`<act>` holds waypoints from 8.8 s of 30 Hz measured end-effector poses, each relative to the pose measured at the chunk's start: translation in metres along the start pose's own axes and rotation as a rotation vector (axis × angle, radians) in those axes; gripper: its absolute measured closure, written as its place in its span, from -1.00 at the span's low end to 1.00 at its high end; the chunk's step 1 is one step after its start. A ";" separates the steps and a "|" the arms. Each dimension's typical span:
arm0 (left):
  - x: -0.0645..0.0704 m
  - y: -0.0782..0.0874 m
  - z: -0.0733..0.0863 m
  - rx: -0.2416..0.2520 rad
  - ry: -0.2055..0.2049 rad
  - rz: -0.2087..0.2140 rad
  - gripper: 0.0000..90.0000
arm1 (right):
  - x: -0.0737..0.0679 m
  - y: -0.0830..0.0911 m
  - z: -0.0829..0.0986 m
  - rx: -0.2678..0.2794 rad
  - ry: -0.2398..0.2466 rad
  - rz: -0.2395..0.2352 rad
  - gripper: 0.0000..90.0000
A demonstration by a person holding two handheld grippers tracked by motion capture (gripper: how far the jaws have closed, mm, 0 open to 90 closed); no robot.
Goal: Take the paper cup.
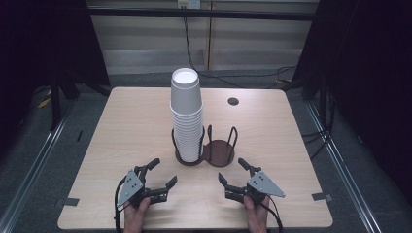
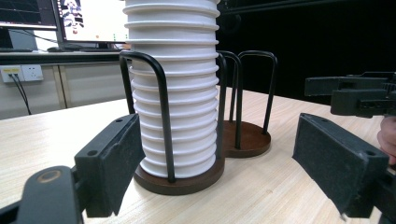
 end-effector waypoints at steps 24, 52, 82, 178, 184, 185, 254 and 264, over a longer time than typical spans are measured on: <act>0.001 0.000 0.000 0.001 0.012 0.004 -0.65 | -0.001 -0.010 -0.004 -0.121 -0.037 -0.101 -0.54; 0.000 0.000 0.000 0.000 0.008 0.008 -0.65 | -0.001 -0.019 -0.059 -0.082 -0.067 -0.281 -0.56; 0.001 0.000 0.000 0.000 0.013 0.008 -0.65 | 0.015 -0.042 -0.119 -0.078 -0.030 -0.430 -0.68; 0.001 0.000 0.000 0.000 0.012 0.015 -0.65 | 0.046 -0.155 -0.263 -0.217 0.091 -0.498 -0.71; 0.001 0.000 0.000 0.000 0.013 0.015 -0.65 | 0.043 -0.158 -0.263 -0.210 0.094 -0.506 -0.64; 0.001 0.000 0.000 -0.001 0.013 0.017 -0.65 | 0.042 -0.158 -0.261 -0.200 0.098 -0.493 -0.60; 0.000 0.000 0.000 -0.001 0.001 0.015 -0.65 | 0.057 -0.125 -0.307 0.056 0.018 -0.447 -0.53; 0.000 0.000 0.000 -0.002 0.000 0.014 -0.65 | 0.065 -0.112 -0.312 0.098 -0.005 -0.448 -0.52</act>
Point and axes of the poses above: each handheld gripper's, and its own axes: y roughly backward along the jaws, z roughly out of its underside, x roughly to its right, the point moved 4 cm from there along -y, roughly forward along the jaws, and after that the axes turned 13 degrees about y, right-handed, at the moved point
